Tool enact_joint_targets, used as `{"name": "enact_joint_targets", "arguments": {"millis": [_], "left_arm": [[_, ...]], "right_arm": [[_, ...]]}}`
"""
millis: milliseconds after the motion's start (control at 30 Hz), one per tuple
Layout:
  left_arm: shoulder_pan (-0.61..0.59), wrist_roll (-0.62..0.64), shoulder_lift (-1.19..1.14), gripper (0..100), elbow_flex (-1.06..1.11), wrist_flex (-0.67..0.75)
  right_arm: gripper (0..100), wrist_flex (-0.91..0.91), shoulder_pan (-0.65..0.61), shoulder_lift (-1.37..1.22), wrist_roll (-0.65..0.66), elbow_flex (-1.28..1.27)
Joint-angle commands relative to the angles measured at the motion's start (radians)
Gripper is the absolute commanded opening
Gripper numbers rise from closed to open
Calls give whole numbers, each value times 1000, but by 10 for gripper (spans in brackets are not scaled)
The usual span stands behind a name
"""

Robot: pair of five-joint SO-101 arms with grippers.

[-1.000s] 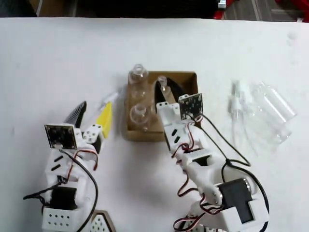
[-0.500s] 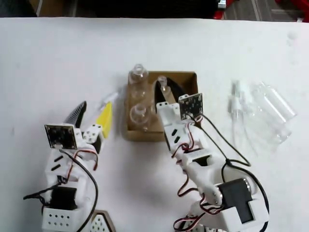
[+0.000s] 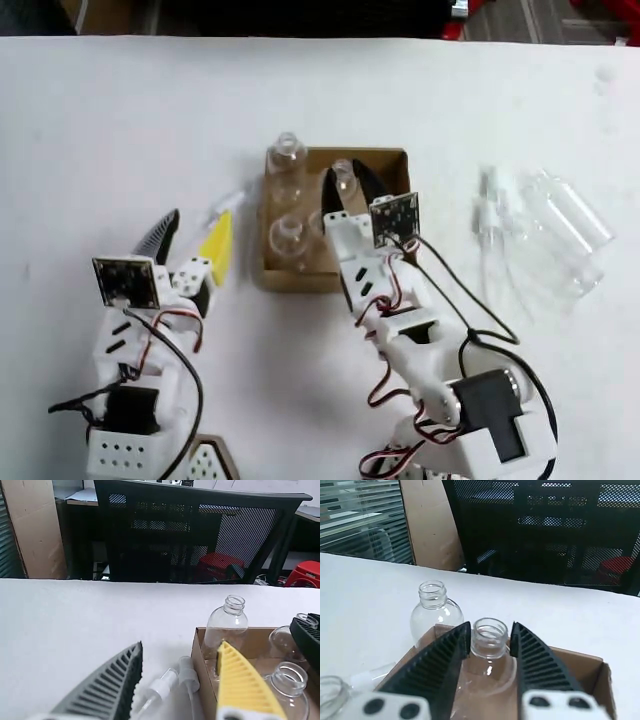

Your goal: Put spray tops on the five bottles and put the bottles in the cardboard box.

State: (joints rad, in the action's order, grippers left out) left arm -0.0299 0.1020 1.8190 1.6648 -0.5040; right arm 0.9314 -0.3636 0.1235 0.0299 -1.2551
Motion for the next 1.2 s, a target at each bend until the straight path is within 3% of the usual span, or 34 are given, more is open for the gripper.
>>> {"name": "enact_joint_targets", "arguments": {"millis": [0, 233, 400, 667, 833, 1167], "left_arm": [[4, -14, 12, 221, -8, 26], [4, -14, 12, 221, -8, 26], [4, -14, 12, 221, -8, 26], [4, -14, 12, 221, -8, 26], [4, -14, 12, 221, -8, 26], [4, -14, 12, 221, -8, 26]], "right_arm": [[109, -2, -18, 15, 14, 3], [115, -2, -22, 16, 14, 3], [206, -5, -25, 16, 14, 2], [208, -5, -24, 33, 14, -2], [208, -7, -27, 179, 12, -81], [208, -314, -18, 430, 2, -94]]}}
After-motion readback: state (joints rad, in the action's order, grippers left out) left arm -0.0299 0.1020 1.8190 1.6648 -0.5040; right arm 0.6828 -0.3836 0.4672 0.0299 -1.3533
